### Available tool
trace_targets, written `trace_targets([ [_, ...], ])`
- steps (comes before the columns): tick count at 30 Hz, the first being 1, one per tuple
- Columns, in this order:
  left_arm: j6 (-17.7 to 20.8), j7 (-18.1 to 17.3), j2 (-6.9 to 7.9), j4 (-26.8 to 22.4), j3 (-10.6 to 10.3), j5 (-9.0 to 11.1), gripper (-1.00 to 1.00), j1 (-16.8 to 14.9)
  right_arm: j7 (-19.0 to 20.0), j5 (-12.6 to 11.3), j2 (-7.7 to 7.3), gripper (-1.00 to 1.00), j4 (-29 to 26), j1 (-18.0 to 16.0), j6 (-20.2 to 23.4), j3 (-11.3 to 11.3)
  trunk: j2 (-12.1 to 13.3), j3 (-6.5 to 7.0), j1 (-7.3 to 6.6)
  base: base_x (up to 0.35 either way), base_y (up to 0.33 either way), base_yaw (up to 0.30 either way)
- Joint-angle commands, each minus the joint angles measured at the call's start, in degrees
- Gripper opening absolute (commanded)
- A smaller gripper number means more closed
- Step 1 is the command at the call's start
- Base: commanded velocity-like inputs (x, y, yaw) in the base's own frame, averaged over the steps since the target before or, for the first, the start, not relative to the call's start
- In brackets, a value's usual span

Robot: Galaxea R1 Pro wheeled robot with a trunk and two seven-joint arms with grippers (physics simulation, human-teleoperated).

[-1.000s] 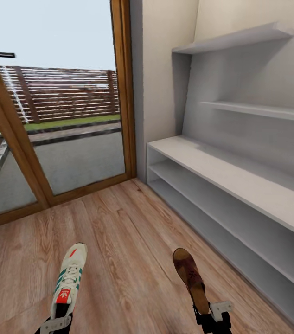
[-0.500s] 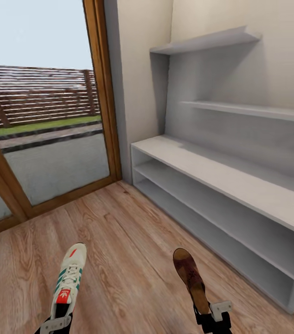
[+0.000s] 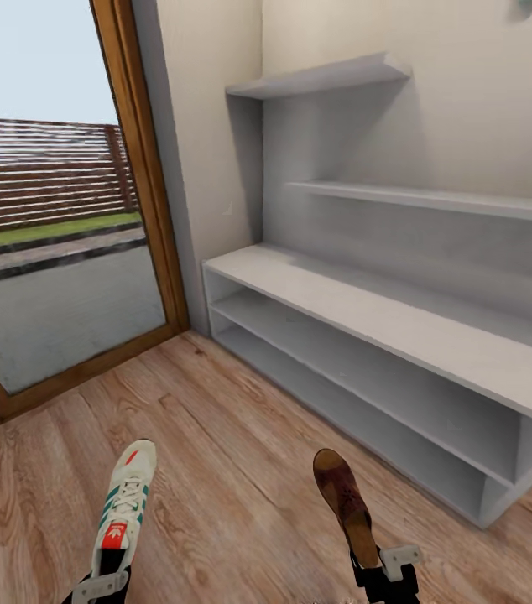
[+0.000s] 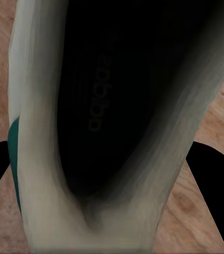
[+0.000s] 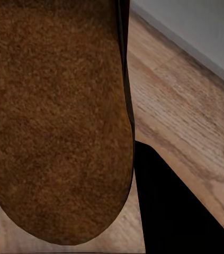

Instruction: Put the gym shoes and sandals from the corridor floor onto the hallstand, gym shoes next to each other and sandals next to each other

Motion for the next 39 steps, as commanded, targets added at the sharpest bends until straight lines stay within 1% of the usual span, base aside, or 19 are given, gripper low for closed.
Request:
trace_targets([
  [1,-0.22,-0.39,-0.08,-0.01,0.52,-0.53,-1.00,-0.06,0.25,0.28,0.03,-1.00,0.04,-0.05,-0.17,-0.45,-0.02,-0.05,-0.01,0.000,0.222,-0.269],
  [9,-0.22,-0.34,-0.07,-0.01,0.56,-0.19,-1.00,-0.06,0.25,0.28,0.02,-1.00,0.04,-0.05,-0.17,-0.45,-0.02,-0.05,-0.01,0.000,0.293,-0.269],
  [27,-0.22,-0.17,-0.07,-0.01,0.52,-0.20,-1.00,-0.06,0.26,0.27,0.01,-1.00,0.02,-0.05,-0.17,-0.45,-0.02,-0.05,-0.01,0.000,0.304,-0.269],
  [39,-0.22,-0.16,-0.07,-0.01,0.51,-0.25,-1.00,-0.06,0.29,0.28,-0.02,-1.00,0.06,-0.05,-0.17,-0.45,-0.02,-0.05,-0.01,0.000,0.038,-0.269],
])
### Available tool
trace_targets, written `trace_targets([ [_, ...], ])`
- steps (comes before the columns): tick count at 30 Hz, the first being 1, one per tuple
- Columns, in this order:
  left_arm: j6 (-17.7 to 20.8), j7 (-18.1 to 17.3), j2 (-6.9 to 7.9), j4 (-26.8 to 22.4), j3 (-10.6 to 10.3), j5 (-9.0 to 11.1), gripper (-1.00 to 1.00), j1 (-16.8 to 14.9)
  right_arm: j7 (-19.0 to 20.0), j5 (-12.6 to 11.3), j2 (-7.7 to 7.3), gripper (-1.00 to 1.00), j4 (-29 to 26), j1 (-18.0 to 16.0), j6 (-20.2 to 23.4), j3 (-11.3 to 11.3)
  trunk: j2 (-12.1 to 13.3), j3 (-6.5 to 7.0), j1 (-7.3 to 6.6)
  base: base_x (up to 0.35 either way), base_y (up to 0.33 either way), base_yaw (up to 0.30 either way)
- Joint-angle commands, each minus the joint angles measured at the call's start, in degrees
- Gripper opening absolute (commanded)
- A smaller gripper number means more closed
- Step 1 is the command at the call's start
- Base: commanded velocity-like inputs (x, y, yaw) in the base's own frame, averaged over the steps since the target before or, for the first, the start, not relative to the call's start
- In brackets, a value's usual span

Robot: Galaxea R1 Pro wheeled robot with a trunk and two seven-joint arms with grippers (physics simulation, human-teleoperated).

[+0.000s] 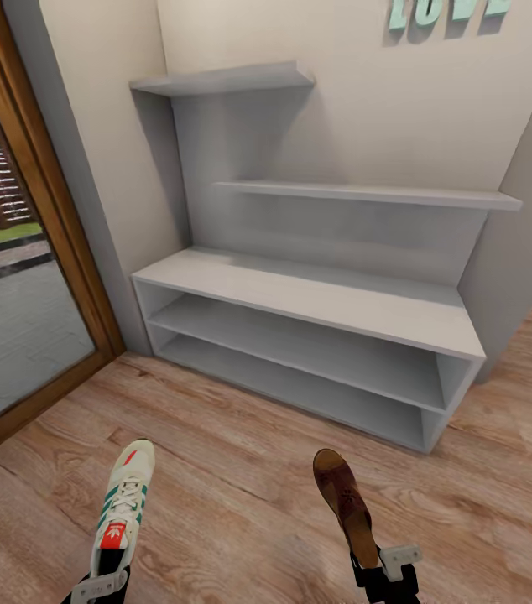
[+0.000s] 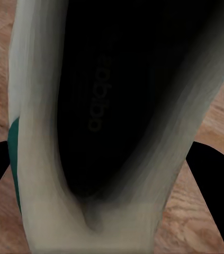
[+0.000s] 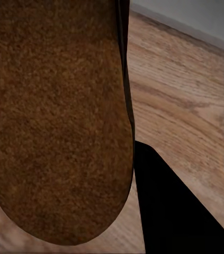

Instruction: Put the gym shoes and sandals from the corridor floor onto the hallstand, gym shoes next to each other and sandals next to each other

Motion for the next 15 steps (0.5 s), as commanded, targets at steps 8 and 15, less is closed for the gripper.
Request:
trace_targets([
  [8,-0.21,-0.41,-0.08,-0.03,0.50,-0.58,-1.00,-0.05,0.29,0.27,0.02,-1.00,0.05,-0.05,-0.16,-0.47,-0.02,-0.05,-0.01,0.000,0.000,-0.270],
  [15,-0.21,-0.41,-0.08,-0.03,0.54,-0.58,-1.00,-0.05,0.30,0.27,0.01,-1.00,0.08,-0.05,-0.16,-0.47,-0.02,-0.05,-0.01,0.000,0.000,-0.270],
])
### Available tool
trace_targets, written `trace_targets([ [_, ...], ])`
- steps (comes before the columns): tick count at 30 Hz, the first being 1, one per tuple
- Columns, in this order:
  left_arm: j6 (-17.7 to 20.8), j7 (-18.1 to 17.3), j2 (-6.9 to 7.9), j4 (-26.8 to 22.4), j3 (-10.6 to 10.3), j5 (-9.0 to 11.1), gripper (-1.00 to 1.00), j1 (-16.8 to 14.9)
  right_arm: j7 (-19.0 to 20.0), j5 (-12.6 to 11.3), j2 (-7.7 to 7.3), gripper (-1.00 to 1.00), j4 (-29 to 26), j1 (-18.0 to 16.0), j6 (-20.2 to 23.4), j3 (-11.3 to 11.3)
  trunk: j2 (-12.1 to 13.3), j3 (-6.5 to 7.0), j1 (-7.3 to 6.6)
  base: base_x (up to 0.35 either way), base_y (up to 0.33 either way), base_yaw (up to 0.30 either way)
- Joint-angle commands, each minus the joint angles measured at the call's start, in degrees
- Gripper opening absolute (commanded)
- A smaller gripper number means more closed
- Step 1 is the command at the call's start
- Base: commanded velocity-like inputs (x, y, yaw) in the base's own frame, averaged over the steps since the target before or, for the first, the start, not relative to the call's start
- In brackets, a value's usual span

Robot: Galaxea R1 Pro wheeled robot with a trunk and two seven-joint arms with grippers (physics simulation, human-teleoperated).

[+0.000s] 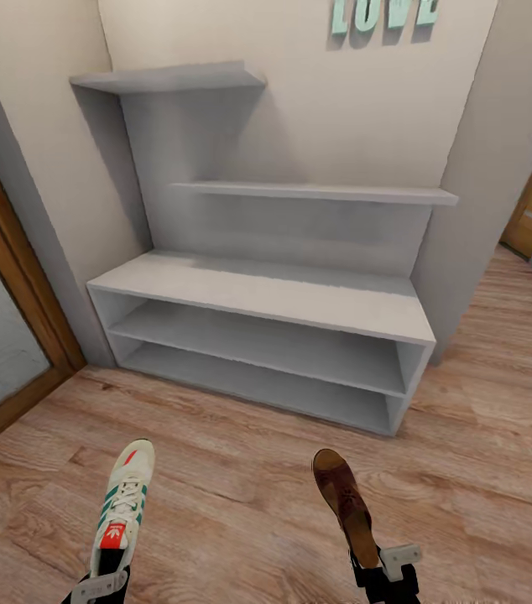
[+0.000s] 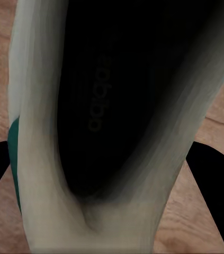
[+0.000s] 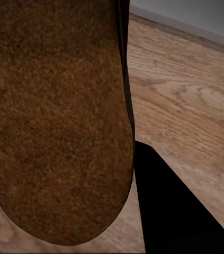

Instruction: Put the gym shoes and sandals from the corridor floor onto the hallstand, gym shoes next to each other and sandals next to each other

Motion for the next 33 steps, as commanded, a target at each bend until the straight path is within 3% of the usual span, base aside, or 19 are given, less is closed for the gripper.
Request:
trace_targets([
  [1,-0.21,-0.41,-0.08,-0.04,0.49,-0.56,-1.00,-0.05,0.27,0.26,0.03,-1.00,0.04,-0.05,-0.16,-0.48,-0.02,-0.05,-0.01,0.000,0.000,-0.270],
  [33,-0.21,-0.40,-0.08,-0.04,0.47,-0.56,-1.00,-0.05,0.20,0.26,0.06,-1.00,0.05,-0.05,-0.16,-0.48,-0.02,-0.05,-0.01,0.000,0.000,-0.270],
])
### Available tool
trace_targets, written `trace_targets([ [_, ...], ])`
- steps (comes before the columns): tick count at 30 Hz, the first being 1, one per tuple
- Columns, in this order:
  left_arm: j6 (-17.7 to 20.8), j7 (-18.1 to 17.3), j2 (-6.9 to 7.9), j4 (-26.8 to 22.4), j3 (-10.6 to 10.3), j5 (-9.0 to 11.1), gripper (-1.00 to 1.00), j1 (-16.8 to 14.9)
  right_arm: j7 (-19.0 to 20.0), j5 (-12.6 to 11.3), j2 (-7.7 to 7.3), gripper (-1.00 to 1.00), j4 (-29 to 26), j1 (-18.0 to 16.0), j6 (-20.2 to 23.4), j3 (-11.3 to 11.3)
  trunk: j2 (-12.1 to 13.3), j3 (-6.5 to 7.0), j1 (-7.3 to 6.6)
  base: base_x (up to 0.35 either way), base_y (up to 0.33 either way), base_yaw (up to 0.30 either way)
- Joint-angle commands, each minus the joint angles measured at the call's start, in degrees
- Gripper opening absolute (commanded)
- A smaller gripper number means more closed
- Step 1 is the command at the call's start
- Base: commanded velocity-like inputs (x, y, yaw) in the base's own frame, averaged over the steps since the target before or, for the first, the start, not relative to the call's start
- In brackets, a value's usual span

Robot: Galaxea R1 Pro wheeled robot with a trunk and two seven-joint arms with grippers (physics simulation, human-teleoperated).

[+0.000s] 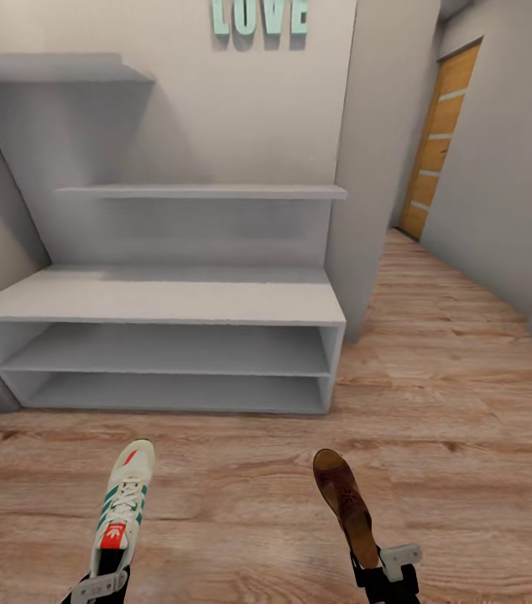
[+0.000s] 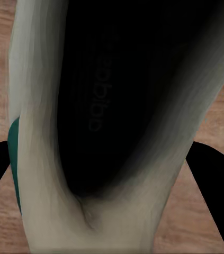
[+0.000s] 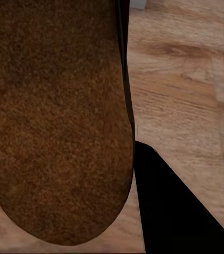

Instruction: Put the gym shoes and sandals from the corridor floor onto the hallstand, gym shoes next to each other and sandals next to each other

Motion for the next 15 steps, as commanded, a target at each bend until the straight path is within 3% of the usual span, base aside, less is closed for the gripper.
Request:
trace_targets([
  [1,-0.21,-0.41,-0.08,-0.04,0.49,-0.56,-1.00,-0.05,0.25,0.26,0.02,-1.00,0.05,-0.05,-0.16,-0.48,-0.02,-0.05,-0.01,0.000,0.000,-0.262],
  [6,-0.21,-0.37,-0.08,-0.04,0.47,-0.55,-1.00,-0.05,0.30,0.26,0.02,-1.00,0.04,-0.05,-0.16,-0.48,-0.02,-0.05,-0.01,0.000,0.000,-0.162],
  [15,-0.21,-0.35,-0.08,-0.04,0.50,-0.52,-1.00,-0.05,0.36,0.26,0.00,-1.00,-0.01,-0.05,-0.16,-0.48,-0.02,-0.05,-0.01,0.000,0.000,-0.020],
])
